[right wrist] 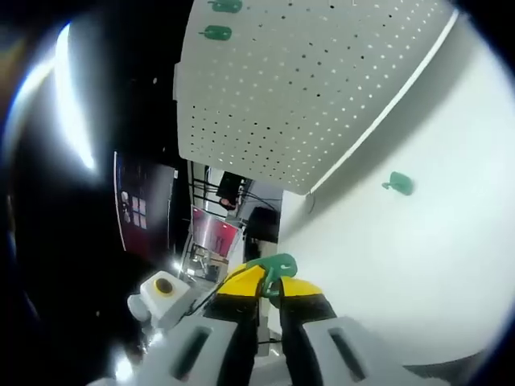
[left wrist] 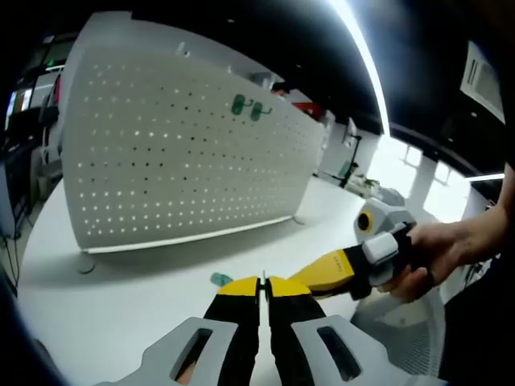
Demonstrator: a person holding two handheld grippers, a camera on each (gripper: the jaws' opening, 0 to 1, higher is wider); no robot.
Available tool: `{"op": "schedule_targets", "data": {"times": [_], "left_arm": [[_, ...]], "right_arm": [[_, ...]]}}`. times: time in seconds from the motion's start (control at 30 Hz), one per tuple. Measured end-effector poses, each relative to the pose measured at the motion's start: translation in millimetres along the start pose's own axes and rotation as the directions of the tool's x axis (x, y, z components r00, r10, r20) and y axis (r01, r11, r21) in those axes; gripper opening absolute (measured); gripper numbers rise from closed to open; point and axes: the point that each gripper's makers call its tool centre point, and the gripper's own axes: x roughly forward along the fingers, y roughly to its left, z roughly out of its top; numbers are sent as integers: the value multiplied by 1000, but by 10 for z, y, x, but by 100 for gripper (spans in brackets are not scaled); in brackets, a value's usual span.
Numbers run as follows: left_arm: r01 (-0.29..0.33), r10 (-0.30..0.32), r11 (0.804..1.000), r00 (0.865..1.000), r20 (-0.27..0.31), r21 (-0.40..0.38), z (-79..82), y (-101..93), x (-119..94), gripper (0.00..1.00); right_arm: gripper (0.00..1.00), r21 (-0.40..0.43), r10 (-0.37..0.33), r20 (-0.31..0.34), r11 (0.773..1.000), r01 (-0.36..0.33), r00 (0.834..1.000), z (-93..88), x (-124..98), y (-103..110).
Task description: Insert the hook assembly into the mounting plate slot until the hook locks in place.
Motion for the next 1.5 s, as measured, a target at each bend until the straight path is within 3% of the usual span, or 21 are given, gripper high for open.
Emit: {"op": "schedule_targets", "data": {"times": [0.13, 0.2, 0.43, 0.57, 0.67, 0.9, 1.0, 1.03, 1.07, 1.13, 1.17, 1.2, 1.23, 1.33, 1.5], "left_arm": [[3, -3, 1000, 1000, -14, 14, -21, -11, 2, 2], [12, -11, 1000, 1000, -25, 20, -33, -24, 6, 3], [41, -41, 999, 999, -33, -5, -37, -71, 7, 3], [61, -62, 998, 997, -38, -11, -49, -111, 9, 3], [67, -68, 998, 997, -39, -11, -50, -122, 8, 3], [110, -112, 993, 992, -58, -35, -83, -159, -15, 3], [123, -128, 989, 989, -69, -79, -115, -182, -25, 2], [120, -126, 989, 990, -68, -86, -118, -180, -26, 2], [110, -117, 988, 991, -59, -104, -113, -171, -28, 1], [92, -102, 974, 994, -37, -207, -90, -152, -35, 1], [95, -105, 969, 994, -29, -229, -80, -147, -32, 1], [100, -108, 970, 994, -25, -222, -73, -138, -32, 1], [101, -107, 971, 994, -18, -216, -53, -142, -32, 1], [94, -99, 976, 995, -19, -199, -21, -159, -27, 1], [52, -54, 979, 999, -6, -195, 11, -76, -43, 1]], "right_arm": [[4, -67, 5, -12, 998, -6, 1000, 25, 0, 41], [4, -145, 3, -21, 989, -6, 1000, 54, -7, 59], [3, -264, 22, -56, 964, -36, 998, 81, -27, 165], [3, -405, 16, -98, 913, -55, 995, 87, -44, 206], [3, -451, 9, -126, 890, -65, 992, 74, -45, 233], [3, -637, -15, -205, 761, -121, 979, -4, -62, 289], [3, -723, -54, -237, 677, -139, 970, -50, -81, 267], [4, -740, -67, -236, 659, -135, 969, -47, -82, 248], [4, -745, -81, -232, 655, -124, 969, -44, -81, 223], [5, -724, -89, -220, 683, -101, 971, -25, -80, 184], [5, -687, -85, -206, 722, -82, 975, -17, -79, 189], [5, -673, -78, -197, 735, -78, 977, -6, -80, 208], [5, -695, -73, -179, 715, -73, 981, 26, -90, 228], [6, -685, -74, -172, 725, -65, 982, 32, -100, 223], [10, -607, -49, -131, 794, -41, 990, 139, -151, 213]]}}
